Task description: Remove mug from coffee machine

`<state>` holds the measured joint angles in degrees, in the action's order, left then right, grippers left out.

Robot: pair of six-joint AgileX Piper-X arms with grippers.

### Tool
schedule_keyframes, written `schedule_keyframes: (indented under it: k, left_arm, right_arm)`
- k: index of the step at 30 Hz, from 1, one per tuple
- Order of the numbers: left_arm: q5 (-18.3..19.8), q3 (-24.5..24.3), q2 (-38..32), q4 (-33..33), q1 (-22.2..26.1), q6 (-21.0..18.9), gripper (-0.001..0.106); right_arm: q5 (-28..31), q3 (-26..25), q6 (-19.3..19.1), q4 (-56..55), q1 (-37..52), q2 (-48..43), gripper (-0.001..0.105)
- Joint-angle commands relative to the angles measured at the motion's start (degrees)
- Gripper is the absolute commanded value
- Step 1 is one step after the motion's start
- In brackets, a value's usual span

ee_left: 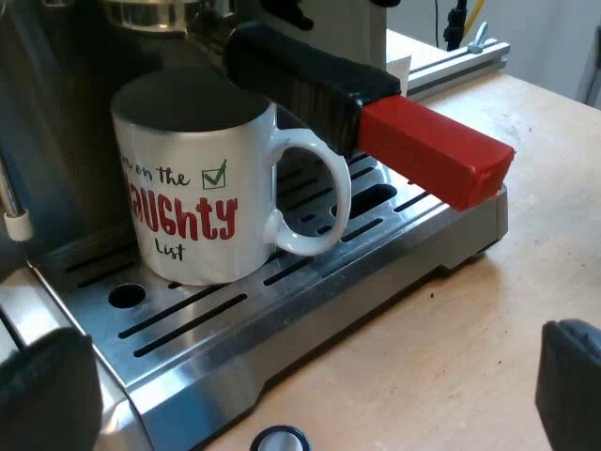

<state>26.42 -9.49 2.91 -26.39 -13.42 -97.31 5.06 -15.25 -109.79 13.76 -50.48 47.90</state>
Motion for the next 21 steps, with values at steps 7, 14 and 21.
schedule_keyframes:
  k: [7, 14, 21]
  left_arm:
    - [-0.1, 0.0, 0.2, 1.0, -0.4, 0.0, 0.095]
    - [-0.1, 0.0, 0.2, 1.0, -0.4, 0.0, 0.095]
    - [-0.1, 0.0, 0.2, 1.0, -0.4, 0.0, 0.095]
  right_arm:
    - [1.5, -0.1, 2.0, 16.3, -0.1, 13.7, 0.07]
    - [1.5, -0.1, 4.7, 26.0, -0.3, 22.8, 0.07]
    - [1.6, -1.3, 5.0, 30.3, -2.1, 29.7, 0.07]
